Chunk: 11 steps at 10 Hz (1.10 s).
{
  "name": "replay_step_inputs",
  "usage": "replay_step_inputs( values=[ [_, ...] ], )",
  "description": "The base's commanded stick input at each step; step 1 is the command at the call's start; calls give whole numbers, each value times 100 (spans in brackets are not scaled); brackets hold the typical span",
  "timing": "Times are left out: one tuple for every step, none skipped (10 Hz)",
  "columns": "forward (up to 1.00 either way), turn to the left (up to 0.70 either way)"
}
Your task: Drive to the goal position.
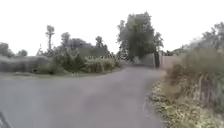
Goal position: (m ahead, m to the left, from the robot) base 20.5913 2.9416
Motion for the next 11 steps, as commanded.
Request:
replay_step_inputs(
  values=[
    [100, -40],
    [100, -40],
    [100, -36],
    [100, -26],
    [100, -17],
    [100, 0],
    [100, 0],
    [100, 0],
    [100, 0],
    [100, 0],
    [100, 0]
  ],
)
